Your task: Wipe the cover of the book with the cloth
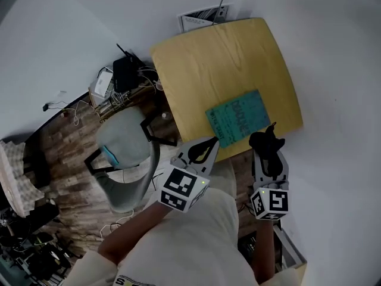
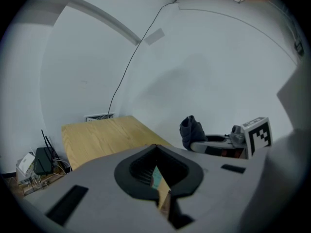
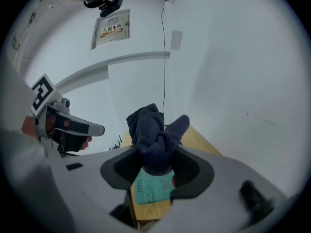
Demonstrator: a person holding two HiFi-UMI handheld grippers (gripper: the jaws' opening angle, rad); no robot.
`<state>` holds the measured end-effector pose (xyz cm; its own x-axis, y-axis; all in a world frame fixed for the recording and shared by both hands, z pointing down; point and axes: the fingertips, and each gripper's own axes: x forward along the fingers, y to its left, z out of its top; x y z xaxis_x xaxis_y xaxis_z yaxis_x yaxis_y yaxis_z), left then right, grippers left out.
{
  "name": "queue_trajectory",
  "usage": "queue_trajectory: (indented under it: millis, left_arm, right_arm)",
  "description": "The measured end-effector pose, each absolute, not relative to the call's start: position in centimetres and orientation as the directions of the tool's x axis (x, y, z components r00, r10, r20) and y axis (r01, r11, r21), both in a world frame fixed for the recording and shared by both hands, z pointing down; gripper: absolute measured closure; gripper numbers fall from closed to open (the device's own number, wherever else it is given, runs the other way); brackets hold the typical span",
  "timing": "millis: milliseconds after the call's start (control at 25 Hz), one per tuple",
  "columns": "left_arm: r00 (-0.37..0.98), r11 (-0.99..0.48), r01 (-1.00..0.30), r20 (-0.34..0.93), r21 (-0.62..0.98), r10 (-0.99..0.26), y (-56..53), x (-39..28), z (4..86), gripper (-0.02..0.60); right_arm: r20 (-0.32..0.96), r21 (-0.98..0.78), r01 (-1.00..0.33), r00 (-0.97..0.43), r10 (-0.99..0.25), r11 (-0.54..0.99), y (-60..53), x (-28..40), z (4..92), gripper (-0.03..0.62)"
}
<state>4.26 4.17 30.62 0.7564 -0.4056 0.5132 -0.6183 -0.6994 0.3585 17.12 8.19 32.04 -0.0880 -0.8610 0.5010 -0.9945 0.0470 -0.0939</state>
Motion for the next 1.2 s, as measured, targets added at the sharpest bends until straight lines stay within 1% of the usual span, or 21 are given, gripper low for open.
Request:
queue_trajectory:
  millis: [400, 560, 840, 1200]
  left_arm:
    - [0.712, -0.651, -0.658, 0.595, 0.379, -0.373, 2.4, 8.2, 36.7, 0.572]
    - [0.685, -0.629, -0.682, 0.626, 0.373, -0.372, 1.1, 8.4, 38.6, 0.572]
    - [0.658, -0.612, -0.702, 0.661, 0.363, -0.362, 0.2, 8.2, 42.0, 0.572]
    - [0.632, -0.613, -0.712, 0.695, 0.344, -0.343, -0.4, 9.3, 46.4, 0.572]
  right_arm:
    - [0.561, -0.087, -0.993, -0.117, -0.820, 0.083, 3.3, 21.6, 38.1, 0.411]
    - [0.577, -0.083, -0.992, -0.128, -0.807, 0.098, 1.4, 22.3, 40.6, 0.411]
    - [0.574, -0.019, -0.989, -0.132, -0.808, 0.148, -1.6, 23.0, 44.5, 0.411]
    - [0.641, 0.025, -0.980, -0.135, -0.756, 0.196, -4.8, 24.2, 49.0, 0.411]
